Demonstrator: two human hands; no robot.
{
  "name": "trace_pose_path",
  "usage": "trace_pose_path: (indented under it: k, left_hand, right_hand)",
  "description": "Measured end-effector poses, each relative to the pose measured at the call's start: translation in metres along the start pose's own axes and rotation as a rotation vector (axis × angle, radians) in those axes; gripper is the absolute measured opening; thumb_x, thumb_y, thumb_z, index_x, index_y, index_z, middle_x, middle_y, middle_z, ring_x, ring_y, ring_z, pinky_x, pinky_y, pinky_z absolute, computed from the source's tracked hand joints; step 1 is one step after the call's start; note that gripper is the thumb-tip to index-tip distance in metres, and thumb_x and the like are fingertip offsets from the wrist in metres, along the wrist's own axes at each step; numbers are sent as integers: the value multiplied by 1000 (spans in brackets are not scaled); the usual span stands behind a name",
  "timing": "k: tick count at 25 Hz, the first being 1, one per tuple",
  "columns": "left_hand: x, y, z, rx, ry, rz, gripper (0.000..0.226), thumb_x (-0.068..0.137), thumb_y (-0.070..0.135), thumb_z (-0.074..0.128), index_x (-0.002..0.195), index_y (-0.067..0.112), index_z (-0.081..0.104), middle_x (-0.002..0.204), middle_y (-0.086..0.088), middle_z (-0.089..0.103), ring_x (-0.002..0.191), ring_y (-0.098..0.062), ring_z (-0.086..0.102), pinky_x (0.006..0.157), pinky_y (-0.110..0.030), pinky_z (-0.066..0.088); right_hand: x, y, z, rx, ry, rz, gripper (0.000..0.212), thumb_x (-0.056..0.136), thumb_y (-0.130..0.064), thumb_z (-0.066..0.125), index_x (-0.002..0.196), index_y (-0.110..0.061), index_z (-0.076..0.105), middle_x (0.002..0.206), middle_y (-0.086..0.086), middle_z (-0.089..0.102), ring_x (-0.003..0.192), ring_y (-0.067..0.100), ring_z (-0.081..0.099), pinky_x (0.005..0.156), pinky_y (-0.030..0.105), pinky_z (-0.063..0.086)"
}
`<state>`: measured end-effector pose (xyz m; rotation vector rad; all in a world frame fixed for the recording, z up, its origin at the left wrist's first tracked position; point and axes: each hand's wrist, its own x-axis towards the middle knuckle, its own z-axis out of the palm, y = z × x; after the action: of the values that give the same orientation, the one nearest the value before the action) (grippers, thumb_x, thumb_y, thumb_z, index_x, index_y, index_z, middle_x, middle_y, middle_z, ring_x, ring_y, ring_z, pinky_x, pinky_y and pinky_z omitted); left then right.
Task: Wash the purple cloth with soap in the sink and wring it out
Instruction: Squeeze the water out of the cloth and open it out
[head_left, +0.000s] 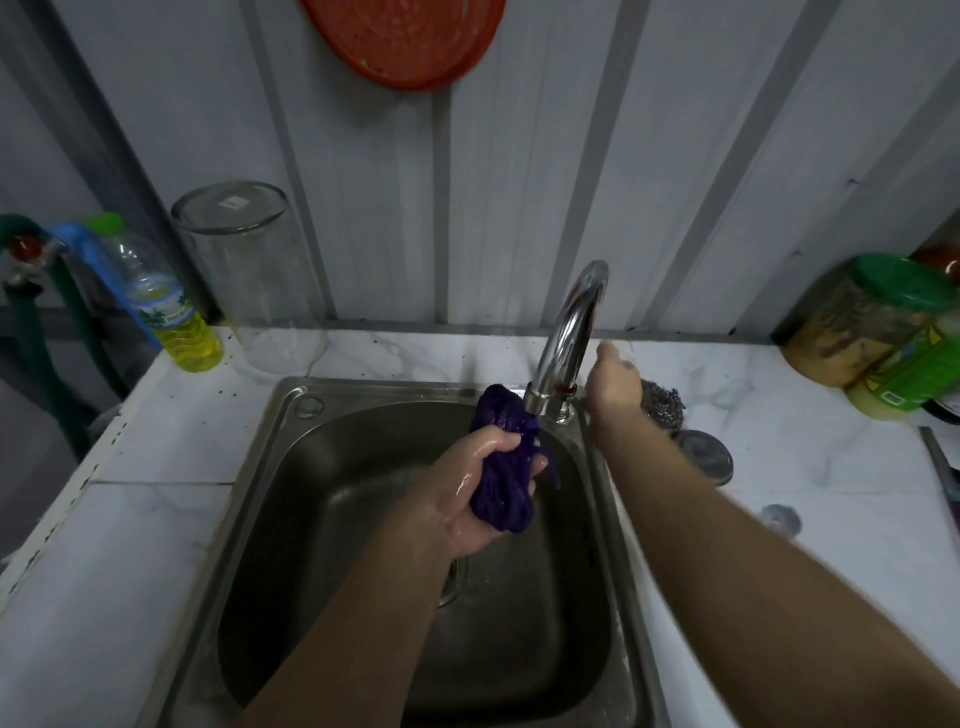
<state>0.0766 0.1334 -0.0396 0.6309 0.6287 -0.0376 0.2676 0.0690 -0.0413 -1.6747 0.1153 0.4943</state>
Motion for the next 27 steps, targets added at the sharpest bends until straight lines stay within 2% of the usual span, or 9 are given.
trace_pose_path:
  k: [2, 4, 7, 11, 13, 16, 18, 24, 27]
  left_hand:
    - [-10, -3, 4, -92, -37, -68, 22, 88, 17, 62, 103, 3, 70, 79, -6, 69, 60, -13, 61, 50, -21, 51]
    - [-24, -6, 11, -133, -82, -98, 21, 90, 23, 60, 95, 4, 69, 73, -4, 62, 48, -11, 58, 43, -16, 48]
    - [-42, -15, 26, -359, -73, -23, 29, 93, 20, 60, 116, 2, 62, 74, -9, 64, 44, -18, 66, 40, -19, 53]
    - [-53, -18, 32, -531, -10, 2, 49, 90, 22, 62, 138, 12, 55, 91, -4, 56, 45, -16, 67, 38, -18, 52]
    - [-57, -18, 30, -440, -4, 6, 40, 82, 23, 66, 120, 14, 62, 92, 1, 56, 54, -10, 64, 45, -20, 53]
    - [-61, -17, 28, -383, -35, -76, 23, 87, 23, 71, 100, 4, 69, 78, -5, 68, 46, -14, 65, 38, -19, 51]
    - [-51, -22, 21, -161, 49, -85, 18, 89, 21, 70, 83, 5, 69, 64, -6, 67, 47, -14, 63, 44, -19, 50]
    - [1, -37, -2, 842, 455, 118, 13, 83, 10, 64, 70, 12, 66, 66, -3, 62, 62, -18, 66, 62, -19, 48]
    - [23, -51, -23, 1349, 615, 211, 22, 89, 25, 58, 96, 8, 72, 90, -8, 73, 91, -27, 71, 74, -25, 47]
  right_hand:
    - [-31, 38, -3, 96, -98, 6, 54, 97, -46, 57, 130, -3, 60, 101, 12, 70, 84, 22, 69, 78, 36, 57]
    - [-73, 71, -1, 328, -496, 166, 70, 85, -66, 66, 127, -9, 68, 118, 18, 74, 106, 33, 73, 96, 48, 55]
    - [-104, 97, 8, 695, -782, 386, 80, 64, -72, 82, 115, -11, 78, 114, 18, 76, 107, 34, 73, 93, 49, 58]
    - [-116, 92, 16, 891, -945, 365, 98, 66, -70, 81, 136, -4, 63, 132, 23, 64, 130, 41, 54, 116, 54, 39]
    - [-114, 76, 14, 798, -935, 318, 84, 73, -58, 79, 134, -3, 58, 123, 23, 67, 113, 39, 66, 102, 52, 53]
    - [-103, 45, 11, 446, -833, 201, 35, 72, -32, 83, 91, -6, 68, 83, 13, 71, 79, 27, 69, 84, 42, 58]
    - [-96, 33, 14, 256, -777, 157, 17, 77, -13, 78, 81, -11, 61, 75, 10, 64, 73, 25, 64, 83, 43, 53]
    - [-97, 41, 34, -233, -588, -82, 45, 78, 8, 65, 48, -21, 50, 46, -3, 49, 49, 19, 49, 44, 21, 43]
    - [-92, 51, 45, -475, -400, -140, 26, 79, -5, 70, 62, -19, 57, 59, 0, 60, 57, 19, 57, 48, 19, 45]
